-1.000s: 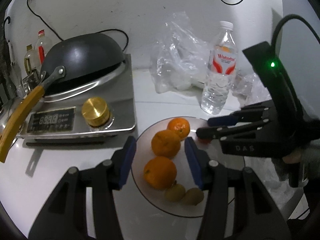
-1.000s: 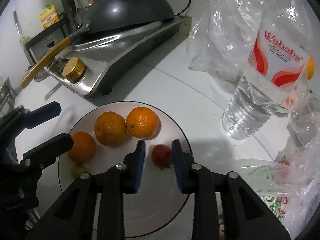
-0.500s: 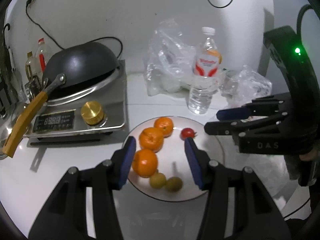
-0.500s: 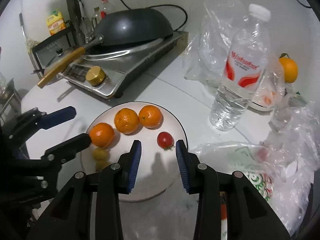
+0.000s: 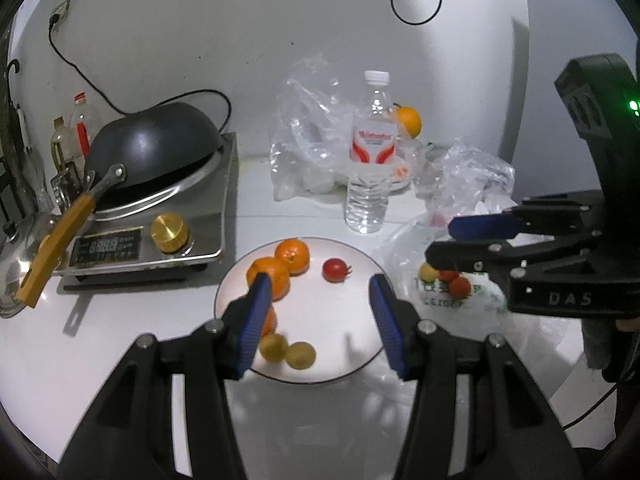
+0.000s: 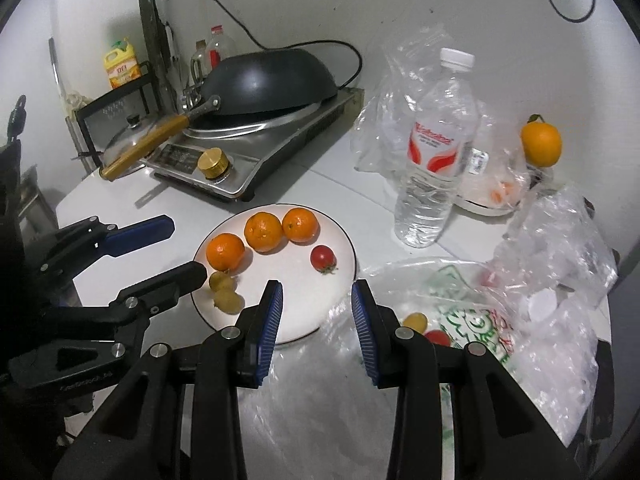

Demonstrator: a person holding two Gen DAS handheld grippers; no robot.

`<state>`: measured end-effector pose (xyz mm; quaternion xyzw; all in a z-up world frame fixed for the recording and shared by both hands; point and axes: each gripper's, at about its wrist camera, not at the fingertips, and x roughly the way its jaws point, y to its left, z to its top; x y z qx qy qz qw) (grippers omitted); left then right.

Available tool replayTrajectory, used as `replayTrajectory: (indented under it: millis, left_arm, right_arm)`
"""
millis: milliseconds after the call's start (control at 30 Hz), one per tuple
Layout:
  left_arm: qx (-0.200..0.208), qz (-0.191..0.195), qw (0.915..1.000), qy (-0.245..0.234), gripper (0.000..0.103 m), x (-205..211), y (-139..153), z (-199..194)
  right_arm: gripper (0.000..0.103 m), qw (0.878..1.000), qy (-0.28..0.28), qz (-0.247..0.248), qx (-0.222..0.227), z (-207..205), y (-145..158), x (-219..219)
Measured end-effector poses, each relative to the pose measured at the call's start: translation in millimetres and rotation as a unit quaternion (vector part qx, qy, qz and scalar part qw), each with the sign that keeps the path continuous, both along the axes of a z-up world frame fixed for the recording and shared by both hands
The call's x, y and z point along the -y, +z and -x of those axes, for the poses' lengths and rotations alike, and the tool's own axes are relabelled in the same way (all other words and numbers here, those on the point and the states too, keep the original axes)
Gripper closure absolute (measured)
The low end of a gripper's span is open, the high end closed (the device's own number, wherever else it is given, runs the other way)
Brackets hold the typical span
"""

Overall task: Organize fruits
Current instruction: 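Move both grippers back over the plastic bag of fruit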

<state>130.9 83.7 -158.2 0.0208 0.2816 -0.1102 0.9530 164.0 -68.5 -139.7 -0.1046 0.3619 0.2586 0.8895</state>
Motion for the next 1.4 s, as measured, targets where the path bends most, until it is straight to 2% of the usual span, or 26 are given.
replayTrajectory:
  millis: [233, 300, 367, 833, 1000, 1400]
  left_arm:
    - [0.011, -0.016, 0.9996, -0.02, 0.05, 20, 8, 8]
    - [0.02, -0.017, 0.9992, -0.03, 0.041, 26, 12, 12]
    - [0.025, -0.015, 0.9989, -0.037, 0.038, 32, 15, 14]
    - [0.018, -0.033, 0.9982, -0.046, 0.038, 66, 21, 24]
    - [0.006, -0.026, 0.9986, -0.046, 0.038, 76, 20, 23]
    - [-0.01, -0.042, 0.9972, -0.061, 0.038, 113, 13, 19]
  right_arm:
    - [0.065, 1.0, -0.005, -0.003, 0.003, 14, 0, 22]
    - [0.065, 1.0, -0.005, -0.003, 0.002, 16, 0, 27]
    - [0.065, 1.0, -0.008, -0.007, 0.002, 17, 0, 34]
    - [0.065, 0.999, -0.019, -0.025, 0.014, 29, 3, 72]
    - [0.065, 0.999, -0.029, -0.031, 0.016, 30, 1, 91]
    - [0.065, 0.997, -0.059, -0.045, 0.001, 26, -16, 146]
